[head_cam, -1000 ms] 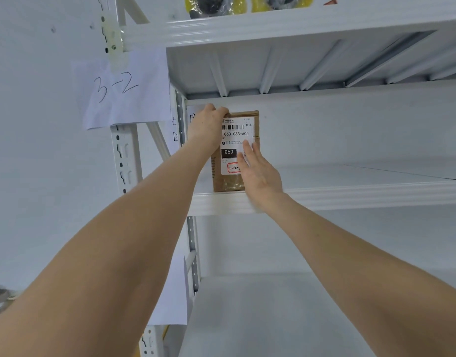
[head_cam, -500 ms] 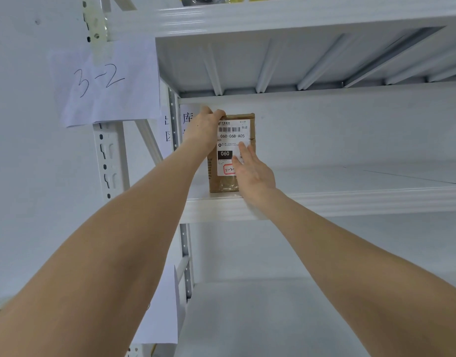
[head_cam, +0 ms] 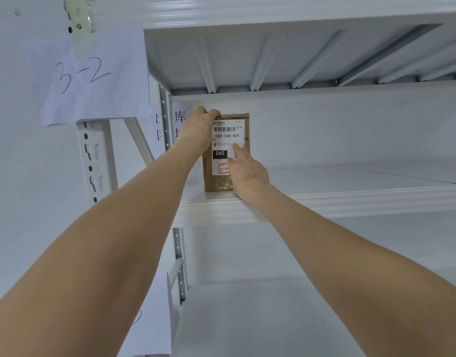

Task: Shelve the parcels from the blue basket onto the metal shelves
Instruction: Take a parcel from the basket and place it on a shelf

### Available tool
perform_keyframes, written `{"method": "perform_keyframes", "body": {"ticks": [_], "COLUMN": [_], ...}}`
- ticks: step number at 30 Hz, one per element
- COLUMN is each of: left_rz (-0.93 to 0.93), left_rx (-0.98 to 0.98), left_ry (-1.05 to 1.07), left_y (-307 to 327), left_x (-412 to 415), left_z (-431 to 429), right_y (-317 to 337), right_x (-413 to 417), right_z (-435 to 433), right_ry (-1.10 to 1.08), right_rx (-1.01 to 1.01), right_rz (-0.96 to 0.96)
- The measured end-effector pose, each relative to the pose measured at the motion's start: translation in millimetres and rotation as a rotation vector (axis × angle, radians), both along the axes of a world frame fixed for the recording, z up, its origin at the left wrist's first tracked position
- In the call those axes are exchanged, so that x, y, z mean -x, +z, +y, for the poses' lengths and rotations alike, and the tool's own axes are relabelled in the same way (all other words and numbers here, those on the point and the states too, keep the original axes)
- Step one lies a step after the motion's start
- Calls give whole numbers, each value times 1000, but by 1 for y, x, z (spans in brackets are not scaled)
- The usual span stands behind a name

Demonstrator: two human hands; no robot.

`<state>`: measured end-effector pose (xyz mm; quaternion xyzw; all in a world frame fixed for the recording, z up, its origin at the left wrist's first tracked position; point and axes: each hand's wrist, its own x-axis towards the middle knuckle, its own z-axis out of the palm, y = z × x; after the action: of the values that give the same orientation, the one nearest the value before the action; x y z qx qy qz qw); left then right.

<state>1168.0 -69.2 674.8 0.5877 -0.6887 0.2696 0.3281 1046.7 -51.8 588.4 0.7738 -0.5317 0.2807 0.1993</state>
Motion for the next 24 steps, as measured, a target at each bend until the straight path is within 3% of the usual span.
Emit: {"method": "perform_keyframes", "body": {"ticks": [7, 12, 24], "left_rz": [-42, -113, -151], "left_rx": [20, 143, -129], "left_ry": [86, 46, -201], "left_y": [-6, -27, -97], "left_x": [3, 33, 210], "left_z": [13, 32, 62], "right_y": [-2, -9, -65], "right_x": [9, 33, 191], "right_z": [11, 27, 85], "right_ry": [-55, -133, -467], "right_rx": [43, 60, -2], "right_rz": [24, -93, -252]}}
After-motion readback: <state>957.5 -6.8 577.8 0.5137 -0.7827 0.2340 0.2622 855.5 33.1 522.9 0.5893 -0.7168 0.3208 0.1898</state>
